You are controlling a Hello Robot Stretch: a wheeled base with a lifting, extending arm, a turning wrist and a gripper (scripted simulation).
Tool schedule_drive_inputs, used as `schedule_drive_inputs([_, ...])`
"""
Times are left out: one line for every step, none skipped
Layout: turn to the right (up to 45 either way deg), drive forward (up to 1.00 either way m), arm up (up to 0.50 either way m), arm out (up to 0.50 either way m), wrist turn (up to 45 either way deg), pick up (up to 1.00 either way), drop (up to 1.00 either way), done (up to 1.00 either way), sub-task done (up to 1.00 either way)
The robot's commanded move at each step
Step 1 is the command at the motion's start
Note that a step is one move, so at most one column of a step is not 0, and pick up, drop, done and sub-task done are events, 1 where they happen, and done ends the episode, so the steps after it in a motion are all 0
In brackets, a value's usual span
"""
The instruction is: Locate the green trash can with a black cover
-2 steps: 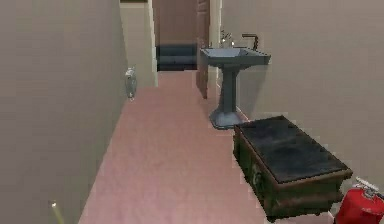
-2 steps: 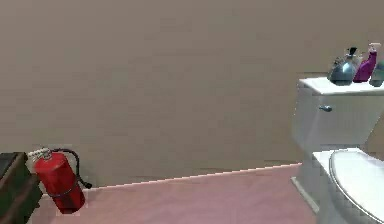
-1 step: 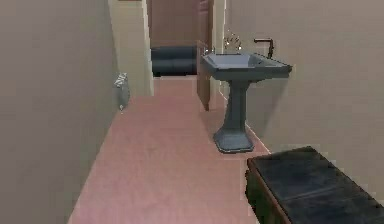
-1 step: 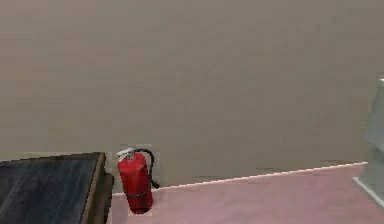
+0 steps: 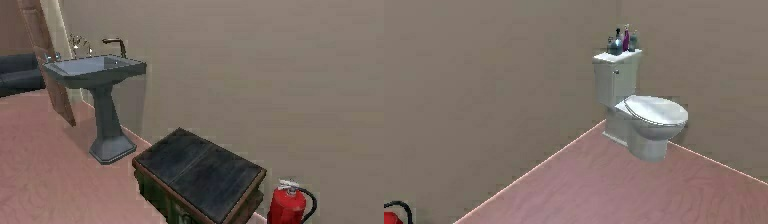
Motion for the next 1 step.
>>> schedule_drive_inputs([0.0, 0.0, 0.0, 0.0, 0.0, 0.0, 0.0, 1.0, 0.0])
